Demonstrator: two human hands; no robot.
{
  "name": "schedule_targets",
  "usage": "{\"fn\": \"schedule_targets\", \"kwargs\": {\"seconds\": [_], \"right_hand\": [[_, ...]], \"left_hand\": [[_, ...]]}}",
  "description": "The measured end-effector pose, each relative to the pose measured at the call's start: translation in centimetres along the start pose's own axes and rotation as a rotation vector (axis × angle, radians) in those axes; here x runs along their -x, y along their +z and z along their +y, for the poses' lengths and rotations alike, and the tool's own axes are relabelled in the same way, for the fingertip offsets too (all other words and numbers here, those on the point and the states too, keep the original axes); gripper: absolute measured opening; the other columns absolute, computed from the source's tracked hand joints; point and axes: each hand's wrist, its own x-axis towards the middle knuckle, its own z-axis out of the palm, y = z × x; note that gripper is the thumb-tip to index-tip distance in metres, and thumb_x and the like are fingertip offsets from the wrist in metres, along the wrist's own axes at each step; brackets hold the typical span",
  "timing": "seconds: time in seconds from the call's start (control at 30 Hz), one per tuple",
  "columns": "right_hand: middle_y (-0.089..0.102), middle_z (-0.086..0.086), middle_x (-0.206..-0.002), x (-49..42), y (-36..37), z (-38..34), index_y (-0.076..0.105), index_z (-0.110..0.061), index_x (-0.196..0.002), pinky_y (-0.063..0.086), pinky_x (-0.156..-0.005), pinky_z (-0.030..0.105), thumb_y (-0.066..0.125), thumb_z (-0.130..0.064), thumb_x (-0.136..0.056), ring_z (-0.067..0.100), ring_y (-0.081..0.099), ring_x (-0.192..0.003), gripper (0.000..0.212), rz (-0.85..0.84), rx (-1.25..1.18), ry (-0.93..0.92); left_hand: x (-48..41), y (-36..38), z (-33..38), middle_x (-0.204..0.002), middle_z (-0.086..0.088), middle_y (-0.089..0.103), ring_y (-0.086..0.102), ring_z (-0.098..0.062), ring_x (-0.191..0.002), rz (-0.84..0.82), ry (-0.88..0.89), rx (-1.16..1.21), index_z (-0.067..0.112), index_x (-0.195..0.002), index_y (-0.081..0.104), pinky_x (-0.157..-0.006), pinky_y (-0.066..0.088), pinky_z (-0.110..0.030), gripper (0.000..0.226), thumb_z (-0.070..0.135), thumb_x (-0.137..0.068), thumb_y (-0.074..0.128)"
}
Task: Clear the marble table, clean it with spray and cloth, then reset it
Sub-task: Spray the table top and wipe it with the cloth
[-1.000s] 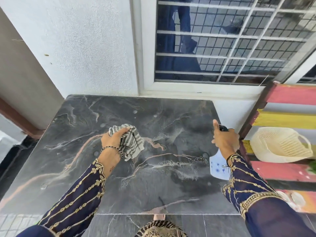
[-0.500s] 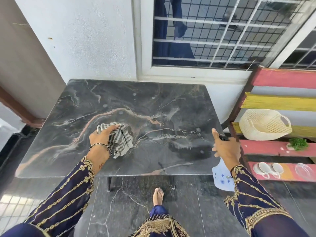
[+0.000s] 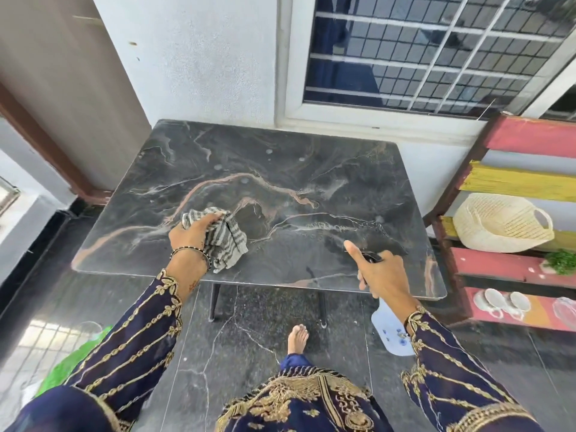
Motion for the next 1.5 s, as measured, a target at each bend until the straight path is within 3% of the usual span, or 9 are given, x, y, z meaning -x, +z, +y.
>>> {"fn": "schedule_targets", "kwargs": {"seconds": [0.13, 0.27, 0.37, 0.53, 0.67, 0.77, 1.03, 1.27, 1.5], "right_hand": [[0.065, -0.001, -0.066, 1.1, 2.9, -2.2, 0.053, -0.017, -0.067, 0.056, -0.063, 0.035, 0.052, -0.106, -0.05, 0.023, 0.064, -0.054, 0.09, -0.057, 0.062, -0.046], [0.071, -0.003, -0.051, 1.0, 4.8, -4.2, 0.07, -0.011, -0.067, 0.044, -0.037, 0.023, 0.05, -0.108, -0.048, 0.02, 0.062, -0.034, 0.101, -0.127, 0.047, -0.067], [0.072, -0.004, -0.053, 0.8, 6.1, -5.6, 0.068, -0.01, -0.075, 0.046, -0.035, 0.025, 0.053, -0.106, -0.048, 0.016, 0.058, -0.029, 0.101, -0.142, 0.029, -0.105], [0.076, 0.005, -0.079, -0.6, 6.9, -7.5, 0.068, -0.013, -0.085, 0.063, -0.078, 0.047, 0.047, -0.104, -0.059, 0.024, 0.076, -0.068, 0.097, -0.07, 0.073, -0.133], [0.07, -0.003, -0.05, -3.4, 6.0, -8.7, 0.069, -0.01, -0.075, 0.059, -0.053, 0.033, 0.048, -0.102, -0.062, 0.017, 0.063, -0.034, 0.096, -0.022, 0.006, -0.099], [0.069, -0.006, -0.047, -5.9, 5.3, -9.4, 0.07, -0.01, -0.073, 0.061, -0.059, 0.035, 0.04, -0.104, -0.063, 0.021, 0.065, -0.034, 0.099, 0.009, 0.024, -0.103], [0.073, 0.01, -0.092, -13.1, 3.5, -11.1, 0.065, -0.013, -0.092, 0.062, -0.081, 0.049, 0.039, -0.106, -0.058, 0.031, 0.075, -0.075, 0.103, 0.068, 0.027, -0.037], [0.071, 0.002, -0.051, -16.2, 4.5, -12.6, 0.071, -0.009, -0.066, 0.044, -0.036, 0.02, 0.051, -0.104, -0.054, 0.017, 0.055, -0.029, 0.098, -0.128, -0.071, -0.077], [0.072, 0.003, -0.067, -16.6, 7.8, -13.3, 0.065, -0.012, -0.066, 0.062, -0.063, 0.039, 0.049, -0.108, -0.048, 0.023, 0.068, -0.052, 0.099, -0.184, 0.043, -0.152]], "left_hand": [[0.4, -1.5, 0.4, -0.072, -0.003, 0.067, 0.064, -0.008, -0.051, 0.046, 0.014, 0.002, 0.013, -0.076, 0.06, -0.036, 0.046, -0.014, 0.027, 0.01, -0.064, 0.084], [0.2, -3.0, 0.8, -0.088, -0.01, 0.07, 0.067, -0.021, -0.072, 0.083, 0.0, 0.007, 0.005, -0.099, 0.064, -0.051, 0.053, -0.021, 0.041, 0.013, -0.064, 0.084], [0.0, -3.7, 0.9, -0.078, -0.007, 0.069, 0.066, -0.017, -0.064, 0.102, 0.006, 0.016, 0.012, -0.078, 0.063, -0.047, 0.051, -0.02, 0.024, 0.013, -0.065, 0.083], [-0.2, -3.9, 1.3, -0.07, -0.003, 0.066, 0.062, -0.011, -0.054, 0.134, 0.022, 0.04, 0.014, -0.071, 0.06, -0.035, 0.045, -0.013, 0.021, 0.011, -0.068, 0.081], [-0.7, -2.9, 1.3, -0.069, -0.003, 0.066, 0.062, -0.007, -0.044, 0.133, 0.011, 0.035, 0.013, -0.071, 0.061, -0.034, 0.045, -0.014, 0.02, 0.011, -0.069, 0.081], [-1.7, -1.5, 1.3, -0.069, -0.004, 0.065, 0.063, -0.007, -0.041, 0.125, -0.014, 0.029, 0.011, -0.074, 0.06, -0.033, 0.044, -0.014, 0.021, 0.011, -0.069, 0.081], [-4.8, 5.0, 1.4, -0.052, 0.001, 0.069, 0.065, -0.008, -0.041, 0.045, -0.057, 0.015, 0.011, -0.076, 0.063, -0.036, 0.048, -0.016, 0.019, 0.009, -0.069, 0.081], [-7.0, 9.1, 1.3, -0.07, -0.006, 0.073, 0.069, -0.013, -0.051, 0.032, -0.059, -0.008, 0.013, -0.078, 0.069, -0.043, 0.053, -0.022, 0.018, 0.008, -0.067, 0.082], [-8.6, 10.4, 1.4, -0.075, -0.008, 0.072, 0.07, -0.022, -0.064, 0.048, -0.059, -0.032, 0.017, -0.073, 0.067, -0.057, 0.058, -0.029, 0.019, 0.011, -0.067, 0.083]]}}
